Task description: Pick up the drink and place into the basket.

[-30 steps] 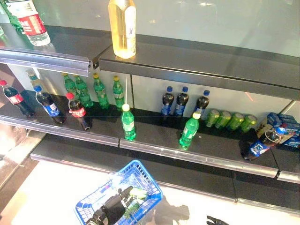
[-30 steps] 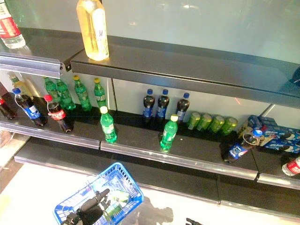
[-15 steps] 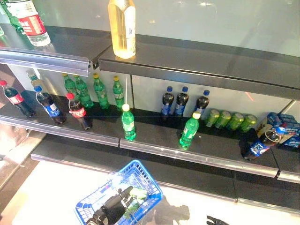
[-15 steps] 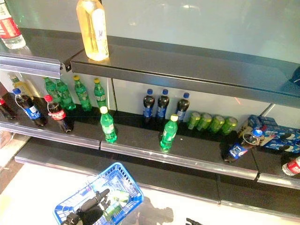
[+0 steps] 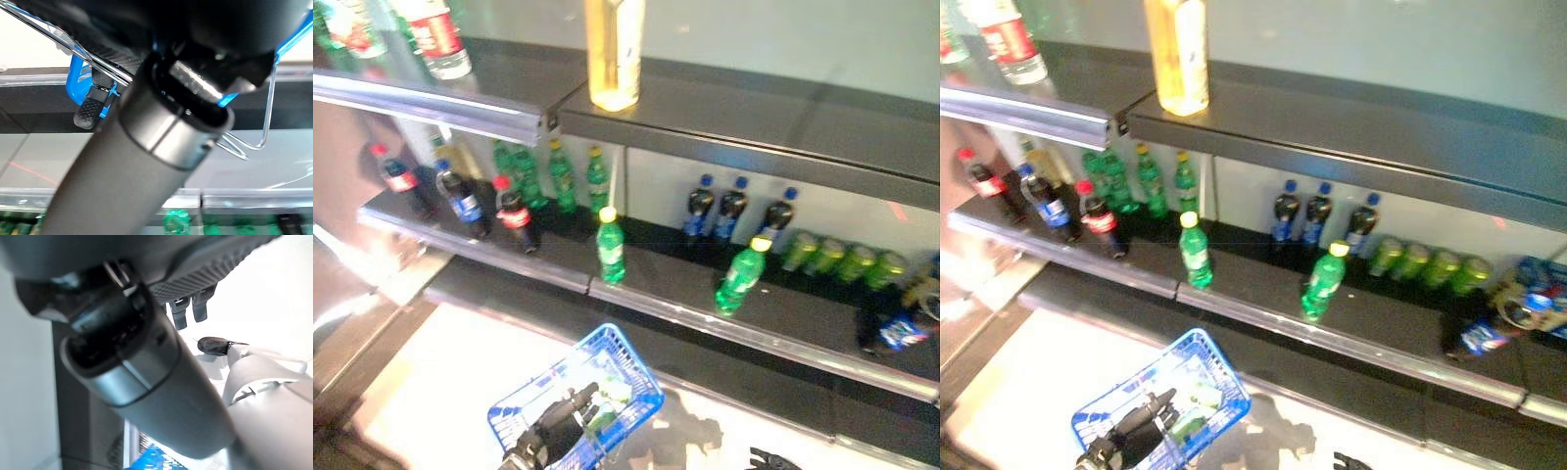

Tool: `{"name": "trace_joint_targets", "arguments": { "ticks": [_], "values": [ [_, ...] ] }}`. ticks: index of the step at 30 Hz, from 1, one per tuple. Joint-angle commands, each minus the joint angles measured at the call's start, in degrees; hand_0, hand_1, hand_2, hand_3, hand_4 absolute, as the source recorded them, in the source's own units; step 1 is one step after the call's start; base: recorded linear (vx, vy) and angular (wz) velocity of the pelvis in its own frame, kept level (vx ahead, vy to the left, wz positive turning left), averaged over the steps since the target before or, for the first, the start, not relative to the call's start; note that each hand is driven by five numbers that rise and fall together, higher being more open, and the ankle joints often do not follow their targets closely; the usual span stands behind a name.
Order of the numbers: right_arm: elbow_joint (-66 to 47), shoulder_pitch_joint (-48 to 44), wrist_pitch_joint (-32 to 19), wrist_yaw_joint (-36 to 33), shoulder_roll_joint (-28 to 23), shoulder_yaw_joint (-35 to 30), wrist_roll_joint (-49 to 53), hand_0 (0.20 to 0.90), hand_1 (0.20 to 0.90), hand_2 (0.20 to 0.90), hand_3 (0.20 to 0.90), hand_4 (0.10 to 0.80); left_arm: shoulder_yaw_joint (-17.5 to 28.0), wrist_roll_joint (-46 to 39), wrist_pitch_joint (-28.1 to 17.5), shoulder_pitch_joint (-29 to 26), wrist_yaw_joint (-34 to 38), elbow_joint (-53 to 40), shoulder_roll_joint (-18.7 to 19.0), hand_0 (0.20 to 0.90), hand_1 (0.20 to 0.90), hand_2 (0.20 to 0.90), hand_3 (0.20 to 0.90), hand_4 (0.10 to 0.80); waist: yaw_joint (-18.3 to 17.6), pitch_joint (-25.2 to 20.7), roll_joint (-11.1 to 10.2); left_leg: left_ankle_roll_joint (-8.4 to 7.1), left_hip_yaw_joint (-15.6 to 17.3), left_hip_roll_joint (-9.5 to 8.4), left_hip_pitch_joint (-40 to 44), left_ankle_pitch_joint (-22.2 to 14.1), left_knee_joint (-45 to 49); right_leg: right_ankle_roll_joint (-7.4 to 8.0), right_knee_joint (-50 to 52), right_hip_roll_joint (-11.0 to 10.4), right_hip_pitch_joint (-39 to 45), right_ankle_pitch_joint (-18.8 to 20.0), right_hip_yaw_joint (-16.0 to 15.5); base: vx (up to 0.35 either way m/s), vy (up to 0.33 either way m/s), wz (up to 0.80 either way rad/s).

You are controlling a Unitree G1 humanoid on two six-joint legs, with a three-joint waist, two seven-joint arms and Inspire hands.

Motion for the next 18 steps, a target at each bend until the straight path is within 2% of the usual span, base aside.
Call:
{"name": "trace_joint_targets", "arguments": {
  "ticks": [1,2,6,9,12,18],
  "values": [
    [2.6,-4.4,-1.81,-0.74,0.26,-1.1,2.0,0.9,0.9,0.9,0.9,0.8,0.65,0.6,1.67,-2.44,-7.01,-6.77,1.52,0.3,0.3,0.3,0.2,0.1,0.47,-0.1,-1.41,-6.78,5.25,4.85,2.57,3.46,1.72,-2.27,11.48,0.38,-2.44,-6.29,-2.31,-0.087,0.059,1.17],
    [2.81,-4.13,-2.16,-0.91,0.14,-1.58,2.29,0.9,0.9,0.9,0.9,0.8,0.49,0.62,2.23,-2.63,-6.89,-6.97,1.76,0.3,0.3,0.3,0.2,0.1,0.23,-0.53,-1.66,-6.49,7.07,4.83,3.05,2.98,2.18,-2.16,11.01,-0.08,-2.02,-5.89,-3.69,-0.049,0.055,1.11],
    [3.26,-3.51,-2.96,-0.72,-0.19,-2.5,1.06,0.9,0.9,0.9,0.9,0.8,-0.08,0.32,2.85,-2.8,-7.05,-7.37,2.27,0.3,0.3,0.3,0.2,0.1,-0.18,-1.42,-2.16,-5.42,9.41,3.92,3.94,1.53,2.78,-1.79,9.83,-0.67,-1.04,-4.93,-5.85,0.0,0.115,0.79],
    [3.7,-3.0,-3.28,-0.39,-0.71,-3.15,1.11,0.9,0.9,0.9,0.9,0.8,-0.77,0.36,3.14,-2.67,-7.37,-7.85,2.16,0.3,0.3,0.3,0.2,0.1,0.3,-1.67,-2.0,-6.04,8.81,3.06,3.62,2.89,1.31,-0.91,8.61,-0.53,-0.42,-3.59,-5.53,0.087,0.221,0.26],
    [3.31,-2.5,-3.83,1.17,-0.06,-2.78,0.86,0.9,0.9,0.9,0.9,0.8,-1.3,-0.68,2.28,-2.02,-7.2,-7.45,2.06,0.3,0.3,0.3,0.2,0.1,0.99,-1.89,-1.75,-5.37,8.08,2.07,3.24,2.62,0.78,-0.59,8.71,-0.68,-0.51,-3.01,-6.12,0.074,0.261,0.38],
    [0.51,-2.91,-3.98,2.75,2.44,0.95,-2.13,0.9,0.9,0.9,0.9,0.8,0.3,-2.02,0.64,-1.14,-9.05,-5.91,2.5,0.3,0.3,0.3,0.2,0.1,2.91,-2.81,-2.63,-4.46,7.68,1.55,2.8,1.61,0.45,-0.12,9.0,-1.71,-1.01,-1.65,-8.64,0.025,0.07,0.23]
  ]
}}
